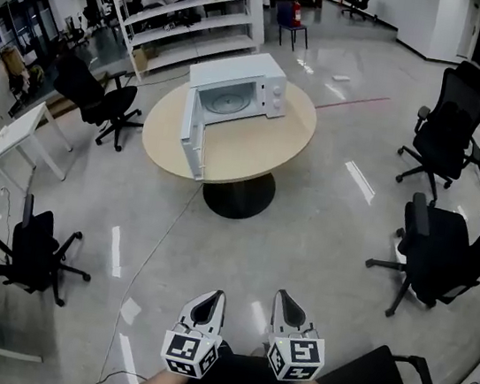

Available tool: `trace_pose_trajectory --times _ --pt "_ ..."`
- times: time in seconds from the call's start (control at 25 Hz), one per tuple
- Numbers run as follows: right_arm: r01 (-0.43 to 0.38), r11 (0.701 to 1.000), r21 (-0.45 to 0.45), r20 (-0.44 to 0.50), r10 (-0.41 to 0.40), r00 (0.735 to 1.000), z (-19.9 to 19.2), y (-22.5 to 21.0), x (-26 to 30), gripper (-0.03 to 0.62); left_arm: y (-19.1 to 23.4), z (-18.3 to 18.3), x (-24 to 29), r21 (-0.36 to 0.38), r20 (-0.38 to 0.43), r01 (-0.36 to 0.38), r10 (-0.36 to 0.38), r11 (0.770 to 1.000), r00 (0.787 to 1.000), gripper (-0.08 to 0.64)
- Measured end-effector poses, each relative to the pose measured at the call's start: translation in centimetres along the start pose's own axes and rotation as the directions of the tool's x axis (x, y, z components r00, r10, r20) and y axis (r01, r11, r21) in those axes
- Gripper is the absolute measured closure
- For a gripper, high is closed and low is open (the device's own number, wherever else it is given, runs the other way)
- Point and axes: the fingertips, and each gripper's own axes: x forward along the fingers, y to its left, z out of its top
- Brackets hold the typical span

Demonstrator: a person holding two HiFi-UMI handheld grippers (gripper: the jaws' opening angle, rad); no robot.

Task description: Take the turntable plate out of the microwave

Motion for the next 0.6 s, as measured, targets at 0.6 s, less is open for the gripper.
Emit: trace_pose_trajectory --times 0.6 --pt "0.028 0.999 0.020 -0.068 -0.027 0.997 0.5 -3.7 5.3 0.577 1.0 0.7 7.5 -0.025 -0.053 0.039 -0.040 0.999 0.998 0.514"
